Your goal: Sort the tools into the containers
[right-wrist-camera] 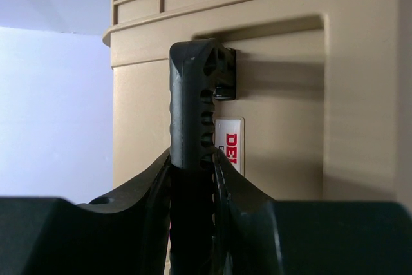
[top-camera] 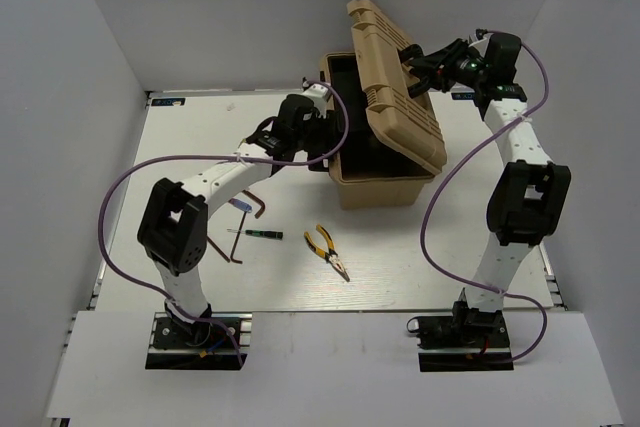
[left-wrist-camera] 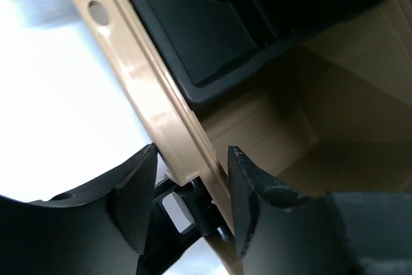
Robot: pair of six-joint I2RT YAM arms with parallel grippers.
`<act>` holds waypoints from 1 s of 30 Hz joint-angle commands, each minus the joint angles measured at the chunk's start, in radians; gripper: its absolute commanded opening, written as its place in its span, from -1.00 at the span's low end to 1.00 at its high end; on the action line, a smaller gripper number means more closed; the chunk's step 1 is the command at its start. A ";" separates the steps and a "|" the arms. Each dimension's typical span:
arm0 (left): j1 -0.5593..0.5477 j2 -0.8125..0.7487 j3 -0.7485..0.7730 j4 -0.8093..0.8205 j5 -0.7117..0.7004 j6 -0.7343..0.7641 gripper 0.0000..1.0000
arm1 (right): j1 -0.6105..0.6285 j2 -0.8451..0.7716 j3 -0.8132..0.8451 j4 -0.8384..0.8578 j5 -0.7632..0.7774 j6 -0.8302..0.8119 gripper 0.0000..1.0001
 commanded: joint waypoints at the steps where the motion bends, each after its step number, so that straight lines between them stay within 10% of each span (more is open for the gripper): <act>1: -0.013 0.024 0.054 -0.091 -0.080 0.041 0.01 | -0.047 -0.154 0.069 0.161 -0.018 0.023 -1.00; 16: -0.013 0.033 0.052 -0.142 -0.184 0.061 -0.21 | -0.169 -0.190 0.097 0.067 -0.068 -0.073 -1.00; 30: 0.007 -0.033 -0.066 -0.115 -0.226 0.051 -0.26 | -0.249 -0.179 0.292 -0.491 -0.002 -0.527 -1.00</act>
